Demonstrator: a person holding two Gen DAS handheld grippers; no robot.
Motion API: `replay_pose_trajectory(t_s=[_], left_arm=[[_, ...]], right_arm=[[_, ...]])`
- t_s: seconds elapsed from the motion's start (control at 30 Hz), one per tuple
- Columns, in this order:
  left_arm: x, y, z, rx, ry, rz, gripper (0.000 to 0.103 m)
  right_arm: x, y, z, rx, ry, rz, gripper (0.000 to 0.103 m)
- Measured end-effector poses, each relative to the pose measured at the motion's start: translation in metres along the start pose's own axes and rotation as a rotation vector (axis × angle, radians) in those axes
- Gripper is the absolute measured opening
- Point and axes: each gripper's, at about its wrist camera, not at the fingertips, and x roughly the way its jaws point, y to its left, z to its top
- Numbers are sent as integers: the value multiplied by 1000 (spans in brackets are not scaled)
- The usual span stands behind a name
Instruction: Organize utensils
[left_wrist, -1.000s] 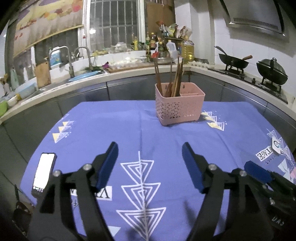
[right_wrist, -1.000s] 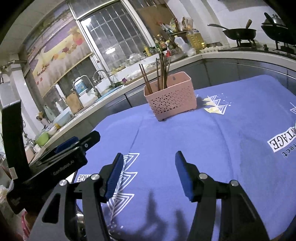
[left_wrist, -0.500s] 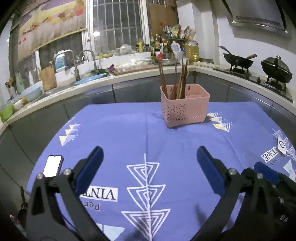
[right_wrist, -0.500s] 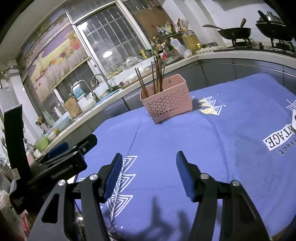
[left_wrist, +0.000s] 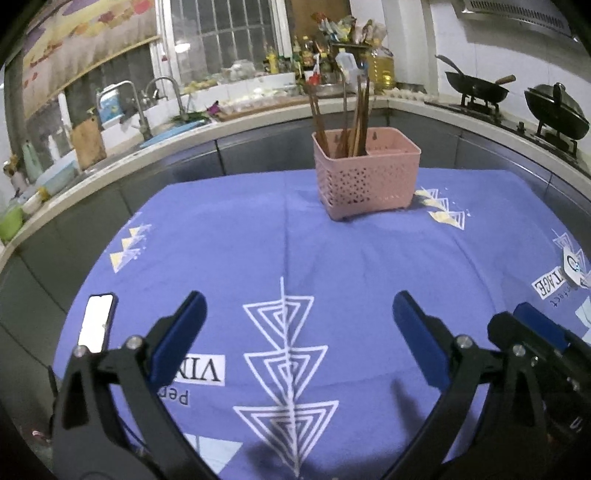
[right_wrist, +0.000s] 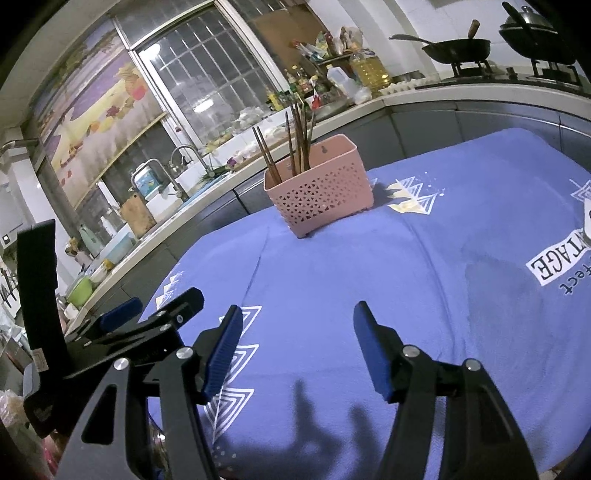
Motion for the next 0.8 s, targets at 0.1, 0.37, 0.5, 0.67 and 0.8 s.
replay_pose_trajectory(t_s=[0.1, 0.37, 0.5, 0.67, 0.8], left_arm=[[5, -1, 1, -6, 30, -6, 97], [9, -3, 2, -20, 55, 0, 97], [9, -1, 3, -28, 62, 2, 97], [8, 1, 4, -29, 47, 14, 97], [4, 5, 5, -38, 28, 22, 97]], right_arm=[[0, -2, 0, 4, -4, -3, 63], [3, -5, 1, 19, -4, -15, 64], [0, -4, 1, 21, -12, -8, 64], [-3, -4, 4, 20, -28, -10, 64], [-10, 0, 7, 4, -59, -21, 64]])
